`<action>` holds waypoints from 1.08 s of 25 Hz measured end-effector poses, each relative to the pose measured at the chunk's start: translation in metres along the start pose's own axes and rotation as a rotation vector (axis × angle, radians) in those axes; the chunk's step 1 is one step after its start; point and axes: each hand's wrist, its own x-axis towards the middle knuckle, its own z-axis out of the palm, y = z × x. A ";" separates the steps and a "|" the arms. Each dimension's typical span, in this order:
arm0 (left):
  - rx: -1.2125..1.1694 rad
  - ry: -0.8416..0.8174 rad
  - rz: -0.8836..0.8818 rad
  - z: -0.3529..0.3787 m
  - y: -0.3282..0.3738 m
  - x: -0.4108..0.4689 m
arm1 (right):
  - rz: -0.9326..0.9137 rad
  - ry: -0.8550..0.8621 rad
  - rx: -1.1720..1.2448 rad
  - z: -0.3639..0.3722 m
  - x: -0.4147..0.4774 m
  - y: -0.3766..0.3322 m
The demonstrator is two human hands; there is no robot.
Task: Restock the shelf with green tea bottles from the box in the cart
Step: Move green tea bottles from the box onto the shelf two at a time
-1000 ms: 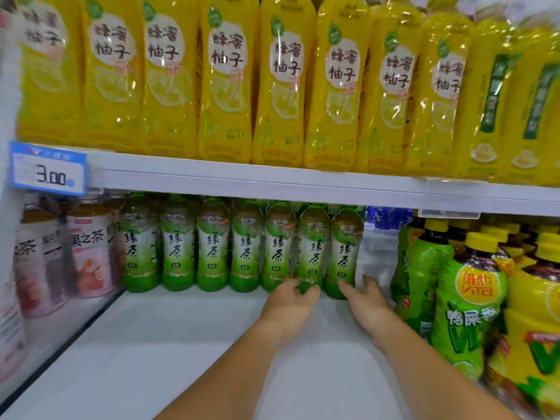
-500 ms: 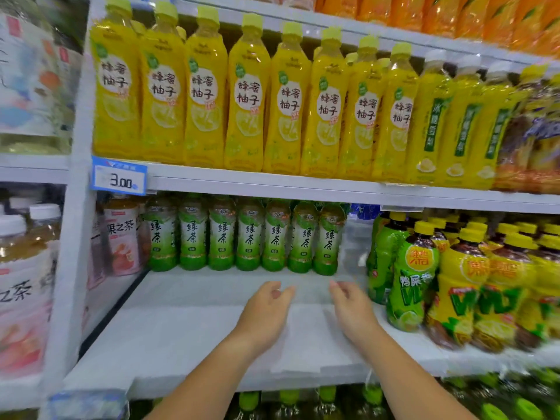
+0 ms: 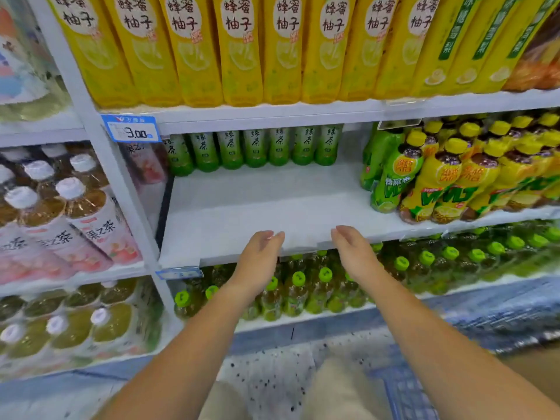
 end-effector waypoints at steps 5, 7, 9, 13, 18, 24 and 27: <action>0.181 -0.106 0.018 -0.004 0.037 -0.067 | 0.075 -0.100 0.031 -0.033 -0.076 -0.027; 0.204 -0.157 0.021 -0.004 0.052 -0.096 | 0.092 -0.108 0.017 -0.051 -0.108 -0.041; 0.223 -0.205 0.016 -0.003 0.069 -0.131 | 0.143 -0.115 0.042 -0.070 -0.145 -0.052; 0.267 -0.282 0.017 0.000 0.097 -0.188 | 0.239 -0.103 0.083 -0.103 -0.212 -0.064; 0.309 -0.435 0.067 0.007 0.113 -0.227 | 0.343 -0.028 0.095 -0.130 -0.295 -0.063; 0.349 -0.616 0.111 0.032 0.110 -0.244 | 0.433 0.211 0.125 -0.161 -0.374 -0.052; 0.381 -0.695 0.129 0.053 0.109 -0.249 | 0.489 0.309 0.159 -0.183 -0.403 -0.042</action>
